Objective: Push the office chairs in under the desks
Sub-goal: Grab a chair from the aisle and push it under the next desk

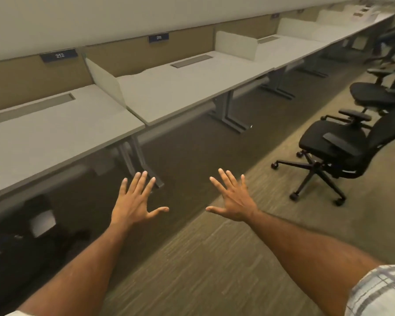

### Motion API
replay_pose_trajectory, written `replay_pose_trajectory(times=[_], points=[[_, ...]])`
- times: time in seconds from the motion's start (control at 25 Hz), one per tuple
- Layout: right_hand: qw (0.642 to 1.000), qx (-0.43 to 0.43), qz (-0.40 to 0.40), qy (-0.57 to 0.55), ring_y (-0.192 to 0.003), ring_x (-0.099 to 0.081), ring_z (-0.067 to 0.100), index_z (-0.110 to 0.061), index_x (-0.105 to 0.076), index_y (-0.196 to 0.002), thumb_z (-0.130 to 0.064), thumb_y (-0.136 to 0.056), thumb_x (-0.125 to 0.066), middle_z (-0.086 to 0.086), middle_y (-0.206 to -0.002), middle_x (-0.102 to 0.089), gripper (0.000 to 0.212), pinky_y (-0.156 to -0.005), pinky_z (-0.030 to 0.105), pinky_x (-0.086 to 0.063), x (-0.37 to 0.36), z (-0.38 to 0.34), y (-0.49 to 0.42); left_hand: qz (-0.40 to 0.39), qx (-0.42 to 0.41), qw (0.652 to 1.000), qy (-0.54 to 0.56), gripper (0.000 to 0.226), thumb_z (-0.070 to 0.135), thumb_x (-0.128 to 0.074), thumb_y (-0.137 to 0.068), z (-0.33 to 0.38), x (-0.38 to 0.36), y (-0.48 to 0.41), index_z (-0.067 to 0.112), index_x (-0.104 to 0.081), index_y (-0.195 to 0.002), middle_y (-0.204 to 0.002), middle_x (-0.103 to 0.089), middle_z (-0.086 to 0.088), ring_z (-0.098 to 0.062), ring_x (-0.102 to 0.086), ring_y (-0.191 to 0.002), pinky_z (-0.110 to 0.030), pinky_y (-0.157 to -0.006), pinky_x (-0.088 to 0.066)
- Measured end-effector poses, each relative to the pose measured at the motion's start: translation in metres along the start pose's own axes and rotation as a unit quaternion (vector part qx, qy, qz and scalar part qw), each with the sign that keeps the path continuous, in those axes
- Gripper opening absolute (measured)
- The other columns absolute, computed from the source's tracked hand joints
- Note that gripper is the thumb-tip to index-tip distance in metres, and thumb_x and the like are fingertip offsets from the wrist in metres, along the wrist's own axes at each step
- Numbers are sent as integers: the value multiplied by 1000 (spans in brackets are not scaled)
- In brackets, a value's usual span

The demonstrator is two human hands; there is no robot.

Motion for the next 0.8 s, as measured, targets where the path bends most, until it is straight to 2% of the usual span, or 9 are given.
replay_pose_trajectory(times=[0.16, 0.4, 0.64, 0.8], points=[[999, -41, -25, -5, -157, 5, 28, -29, -7, -163, -94, -75, -18, 9, -171, 5, 110, -122, 61, 2, -11, 124, 58, 8, -40, 999, 28, 122, 96, 5, -68, 126, 15, -53, 22, -9, -164, -172, 1, -9, -24, 8, -159, -52, -126, 7], [983, -172, -56, -43, -156, 13, 28, -28, 3, -163, -89, -84, -26, 9, -170, 14, 103, -122, 59, 8, -34, 270, 141, -20, -166, 986, 12, 121, 98, 1, -71, 287, 7, -130, 22, -15, -164, -172, -7, -9, -25, 1, -159, -53, -128, 3], [958, -277, -44, -56, -156, 12, 26, -29, 1, -163, -89, -84, -27, 8, -171, 11, 103, -122, 56, 11, -29, 407, 192, -25, -309, 950, 30, 117, 98, 1, -75, 451, -5, -235, 23, -10, -164, -173, -3, -6, -27, 5, -159, -55, -127, 5], [930, -362, -41, -37, -156, 9, 27, -29, -2, -163, -89, -83, -29, 9, -171, 8, 103, -123, 59, 5, -2, 500, 226, -29, -395, 917, 49, 114, 97, 0, -77, 563, 6, -304, 24, -7, -164, -172, -2, -7, -28, 6, -159, -59, -125, 4]])
Point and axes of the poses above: each hand's wrist, its own y-axis away from the middle knuckle, its own x-axis out of the back of the hand, z = x × y, the point moved 7 cm from there along -y, towards the middle knuckle
